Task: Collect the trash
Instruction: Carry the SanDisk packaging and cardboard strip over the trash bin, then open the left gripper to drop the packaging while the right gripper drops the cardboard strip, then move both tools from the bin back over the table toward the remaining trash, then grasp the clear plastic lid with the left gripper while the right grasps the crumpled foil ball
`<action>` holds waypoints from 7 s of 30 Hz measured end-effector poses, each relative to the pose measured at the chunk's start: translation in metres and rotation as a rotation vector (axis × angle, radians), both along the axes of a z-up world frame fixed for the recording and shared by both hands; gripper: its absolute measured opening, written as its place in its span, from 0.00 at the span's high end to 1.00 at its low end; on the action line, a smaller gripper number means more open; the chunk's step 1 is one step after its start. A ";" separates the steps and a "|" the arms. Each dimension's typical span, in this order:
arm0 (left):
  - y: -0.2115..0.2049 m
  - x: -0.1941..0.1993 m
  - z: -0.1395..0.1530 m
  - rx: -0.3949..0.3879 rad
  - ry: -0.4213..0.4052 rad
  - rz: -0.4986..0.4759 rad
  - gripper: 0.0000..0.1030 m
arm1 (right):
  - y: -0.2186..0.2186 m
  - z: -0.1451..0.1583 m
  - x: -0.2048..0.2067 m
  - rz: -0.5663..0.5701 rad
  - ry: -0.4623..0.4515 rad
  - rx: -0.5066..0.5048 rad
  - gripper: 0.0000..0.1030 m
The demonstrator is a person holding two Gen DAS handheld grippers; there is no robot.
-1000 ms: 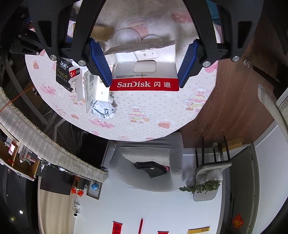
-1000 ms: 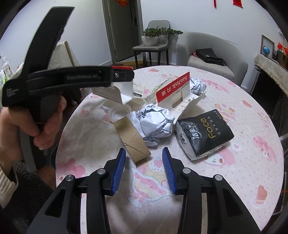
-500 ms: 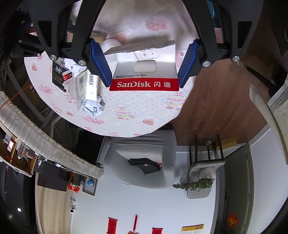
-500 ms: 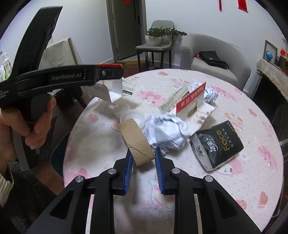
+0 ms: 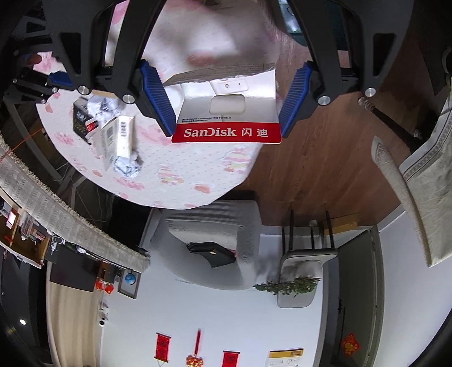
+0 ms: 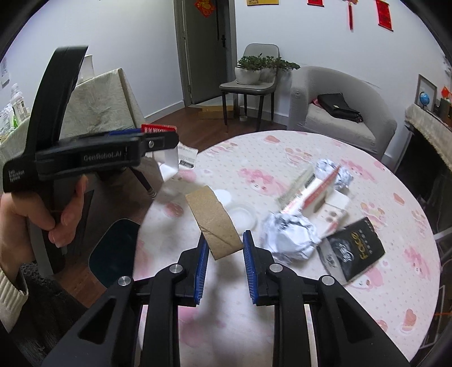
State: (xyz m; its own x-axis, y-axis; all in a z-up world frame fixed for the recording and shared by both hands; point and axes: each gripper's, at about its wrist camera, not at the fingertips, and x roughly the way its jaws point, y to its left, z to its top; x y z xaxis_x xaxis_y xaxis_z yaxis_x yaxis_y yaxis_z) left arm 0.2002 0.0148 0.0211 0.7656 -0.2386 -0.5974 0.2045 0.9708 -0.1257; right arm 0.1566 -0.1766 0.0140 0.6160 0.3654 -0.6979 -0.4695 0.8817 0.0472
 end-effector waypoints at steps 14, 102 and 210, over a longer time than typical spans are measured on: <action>0.068 -0.027 -0.028 0.053 0.061 0.095 0.26 | 0.058 0.010 0.005 0.040 0.002 0.053 0.76; 0.264 -0.115 -0.086 -0.066 0.161 0.384 0.53 | 0.300 -0.195 0.010 0.249 0.497 -0.251 0.76; -0.101 -0.013 -0.055 0.085 0.163 -0.243 0.32 | -0.099 -0.011 0.003 -0.231 0.037 0.044 0.34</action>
